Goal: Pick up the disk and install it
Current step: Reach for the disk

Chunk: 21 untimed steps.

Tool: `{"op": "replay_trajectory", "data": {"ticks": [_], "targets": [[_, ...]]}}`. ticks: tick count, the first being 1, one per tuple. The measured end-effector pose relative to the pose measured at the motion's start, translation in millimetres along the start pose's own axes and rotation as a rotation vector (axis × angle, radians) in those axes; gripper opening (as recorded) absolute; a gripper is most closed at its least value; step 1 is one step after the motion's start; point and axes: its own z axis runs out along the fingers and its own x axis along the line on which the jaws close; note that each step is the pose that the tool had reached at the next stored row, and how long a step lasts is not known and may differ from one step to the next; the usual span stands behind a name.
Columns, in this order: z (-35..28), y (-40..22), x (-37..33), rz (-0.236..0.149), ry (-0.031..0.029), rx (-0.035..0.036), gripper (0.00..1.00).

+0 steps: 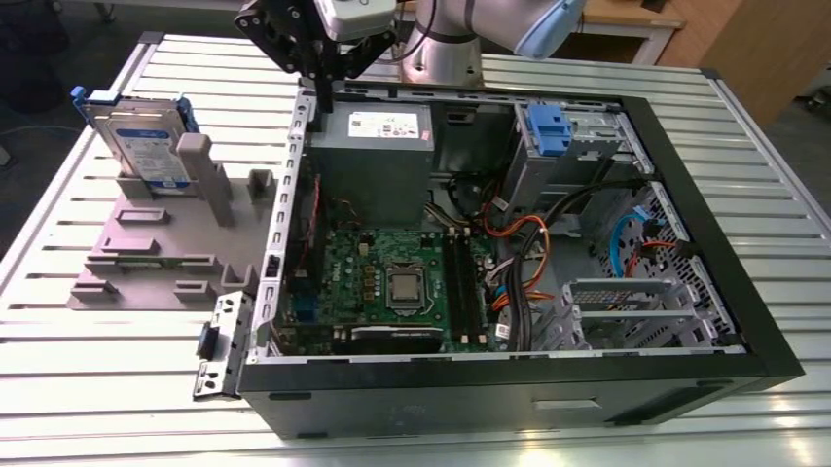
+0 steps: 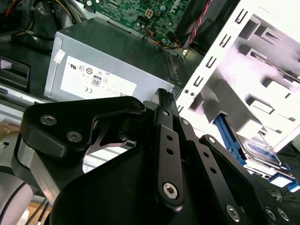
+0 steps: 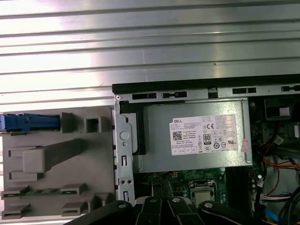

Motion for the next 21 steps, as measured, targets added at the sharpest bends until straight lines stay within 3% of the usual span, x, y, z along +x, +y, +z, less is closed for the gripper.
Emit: {"op": "replay_trajectory", "data": {"ticks": [21], "targets": [[0.6, -0.4, 4.7, 0.0, 0.0006, 0.0001, 0.11]]}}
